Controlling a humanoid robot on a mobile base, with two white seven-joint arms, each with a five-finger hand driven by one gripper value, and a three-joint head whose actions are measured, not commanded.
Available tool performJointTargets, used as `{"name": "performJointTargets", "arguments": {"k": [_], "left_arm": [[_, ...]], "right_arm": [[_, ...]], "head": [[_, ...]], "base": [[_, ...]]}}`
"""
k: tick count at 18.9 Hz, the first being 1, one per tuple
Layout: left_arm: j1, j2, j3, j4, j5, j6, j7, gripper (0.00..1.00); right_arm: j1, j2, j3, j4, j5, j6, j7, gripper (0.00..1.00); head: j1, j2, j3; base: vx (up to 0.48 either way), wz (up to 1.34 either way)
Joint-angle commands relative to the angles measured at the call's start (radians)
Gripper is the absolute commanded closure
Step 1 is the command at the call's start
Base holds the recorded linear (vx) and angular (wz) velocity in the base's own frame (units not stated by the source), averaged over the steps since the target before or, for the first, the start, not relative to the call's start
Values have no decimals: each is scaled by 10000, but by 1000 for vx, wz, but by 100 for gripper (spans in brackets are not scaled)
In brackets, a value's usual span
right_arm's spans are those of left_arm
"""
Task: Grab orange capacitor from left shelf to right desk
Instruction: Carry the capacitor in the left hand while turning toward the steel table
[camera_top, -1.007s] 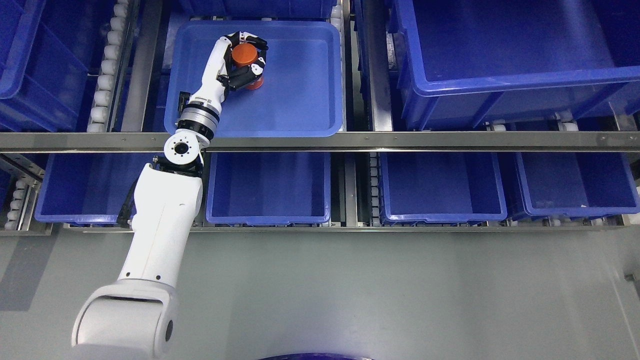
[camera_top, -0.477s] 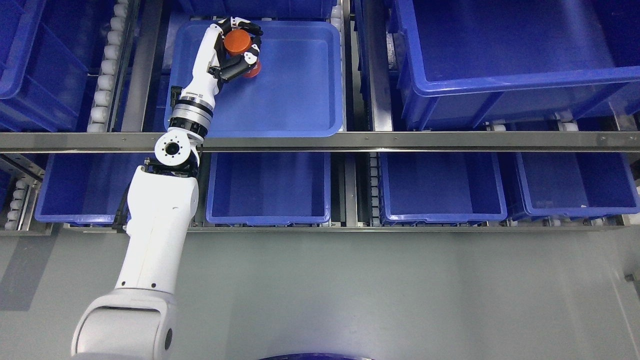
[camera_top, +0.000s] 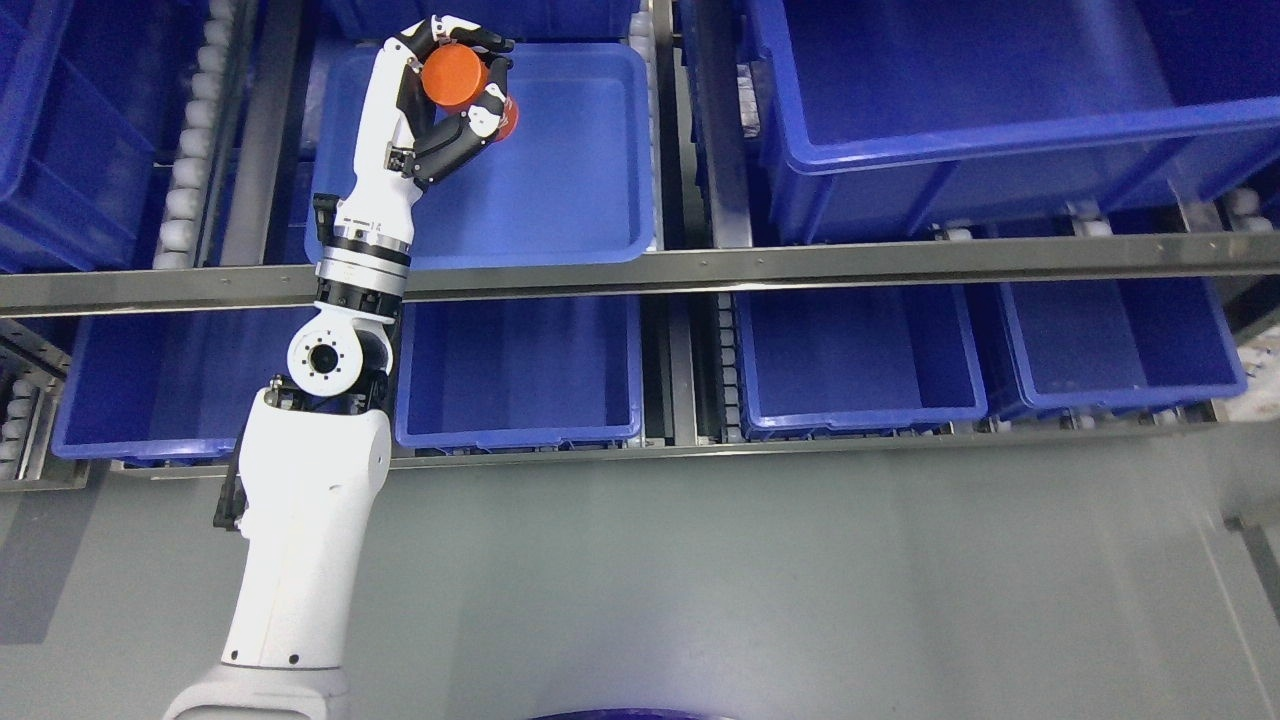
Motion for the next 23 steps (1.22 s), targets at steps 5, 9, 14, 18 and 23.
{"name": "performJointTargets", "arguments": {"k": [5,9,14,18,23], "left_arm": [[882,174,-300,-2422,180,-1674,28,99],[636,174,100,-2438,180,-1690,43,99],[467,174,85,-2437,180,-1614,43,99],[283,174,-357,-2422,180,-1522,74,99],[283,174,-1464,-2422,256,-1522,120,98]], "right_arm": [[142,-174,-107,-337,0,-12,22,0],[142,-174,-107,-337,0,-12,22,0],[142,-174,-107,-337,0,-12,22,0],[142,-174,-107,-337,0,-12,22,0],[142,-174,-107,-337,0,-12,22,0]], "head": [[0,0,0],[0,0,0],[0,0,0],[0,0,0],[0,0,0]], "base": [[-208,-539],[-205,-726],[-154,-617],[0,-977],[175,-1054]]}}
